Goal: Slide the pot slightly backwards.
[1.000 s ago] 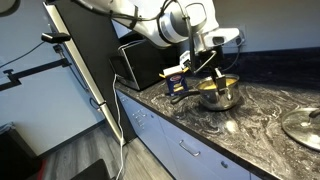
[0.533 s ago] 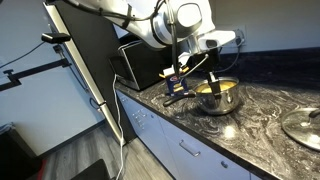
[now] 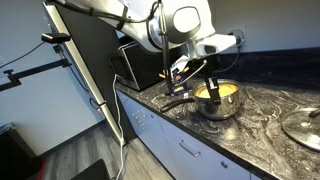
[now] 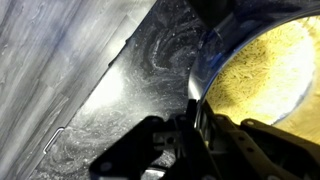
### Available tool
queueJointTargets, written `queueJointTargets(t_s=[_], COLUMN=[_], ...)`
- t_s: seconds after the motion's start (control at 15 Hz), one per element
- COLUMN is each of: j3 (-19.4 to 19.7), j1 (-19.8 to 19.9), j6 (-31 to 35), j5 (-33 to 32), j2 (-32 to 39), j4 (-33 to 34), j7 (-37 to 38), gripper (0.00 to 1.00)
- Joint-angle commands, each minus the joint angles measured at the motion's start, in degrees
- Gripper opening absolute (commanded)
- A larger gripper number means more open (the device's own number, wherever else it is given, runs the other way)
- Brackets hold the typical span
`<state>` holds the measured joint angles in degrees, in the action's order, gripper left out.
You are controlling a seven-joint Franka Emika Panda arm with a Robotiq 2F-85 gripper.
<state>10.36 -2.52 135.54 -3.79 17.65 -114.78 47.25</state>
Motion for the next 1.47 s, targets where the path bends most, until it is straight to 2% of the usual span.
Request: queueJointTargets(t_s=[0.0,0.13,0.2,0.33,0.87,0.93,1.4], j3=[-0.29,-0.19,-0.13,-0.19,-1.03,-1.17,-2.96], j1=[1.31,1.51,1.49,1.56,2.66,2.81,5.08], j6=[4.76,6.43,6.83,7.21,1.28,-0.75,-16.78], j5=[0.07,0.04,-0.09,-0.13,-0.1,-0.26,1.05], j2=[-1.54,-2.07,-2.46,-3.46,-11.57,-13.07,-22.37], j4=[-5.05,-6.45,-6.83,-7.58,-7.06,-6.56,-3.05], j7=[-0.19,-0.41,-0.26,-0.5,-6.33,-7.42,-18.16], gripper=[0.02,0.02,0.32,0.39,0.98,1.0,1.0])
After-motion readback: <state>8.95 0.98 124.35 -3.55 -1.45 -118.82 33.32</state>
